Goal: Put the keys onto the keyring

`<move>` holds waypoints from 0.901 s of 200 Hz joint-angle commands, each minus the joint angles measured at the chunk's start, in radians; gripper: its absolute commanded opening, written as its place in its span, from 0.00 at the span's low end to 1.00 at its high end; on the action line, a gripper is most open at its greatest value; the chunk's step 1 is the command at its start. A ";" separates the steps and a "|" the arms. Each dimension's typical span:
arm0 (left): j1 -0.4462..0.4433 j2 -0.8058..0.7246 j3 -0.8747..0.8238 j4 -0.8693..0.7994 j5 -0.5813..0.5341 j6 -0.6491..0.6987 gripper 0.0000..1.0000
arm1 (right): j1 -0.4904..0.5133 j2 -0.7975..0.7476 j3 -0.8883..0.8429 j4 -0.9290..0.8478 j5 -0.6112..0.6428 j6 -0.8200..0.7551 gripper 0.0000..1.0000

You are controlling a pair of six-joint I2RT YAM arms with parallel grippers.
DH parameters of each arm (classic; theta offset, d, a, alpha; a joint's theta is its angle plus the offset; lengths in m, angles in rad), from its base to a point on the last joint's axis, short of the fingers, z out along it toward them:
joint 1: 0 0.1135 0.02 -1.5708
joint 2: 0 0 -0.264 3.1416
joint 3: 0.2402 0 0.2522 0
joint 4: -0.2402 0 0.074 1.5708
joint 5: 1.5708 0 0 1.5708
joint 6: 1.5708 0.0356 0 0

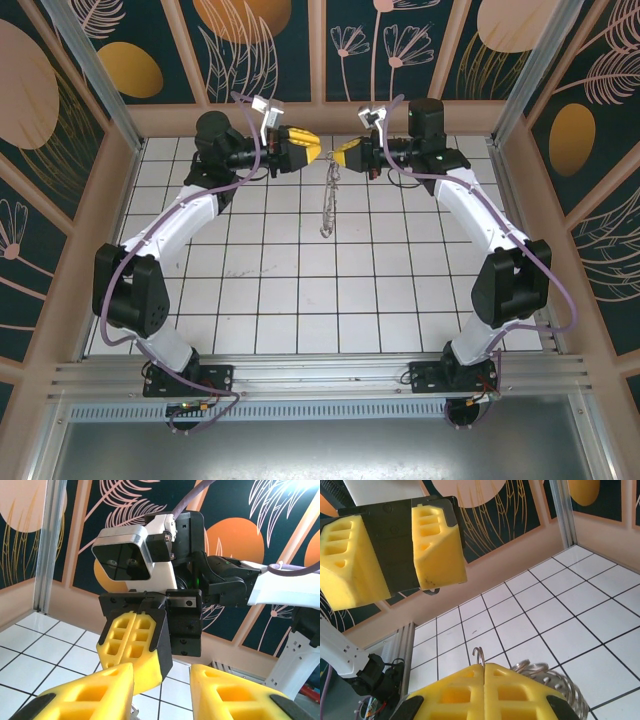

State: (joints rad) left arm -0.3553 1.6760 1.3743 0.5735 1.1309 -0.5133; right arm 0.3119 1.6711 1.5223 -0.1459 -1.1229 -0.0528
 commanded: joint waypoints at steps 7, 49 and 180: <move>-0.001 0.031 -0.014 0.080 0.047 -0.064 0.34 | -0.001 -0.044 -0.008 0.081 -0.038 0.025 0.00; -0.004 0.069 -0.011 0.111 0.059 -0.094 0.31 | 0.011 -0.039 0.001 0.099 -0.048 0.041 0.00; -0.011 0.111 -0.003 0.137 0.051 -0.117 0.30 | 0.022 -0.040 0.012 0.093 -0.044 0.037 0.00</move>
State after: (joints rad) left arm -0.3584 1.7741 1.3705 0.6552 1.1702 -0.6155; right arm 0.3271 1.6707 1.5181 -0.1005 -1.1278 -0.0189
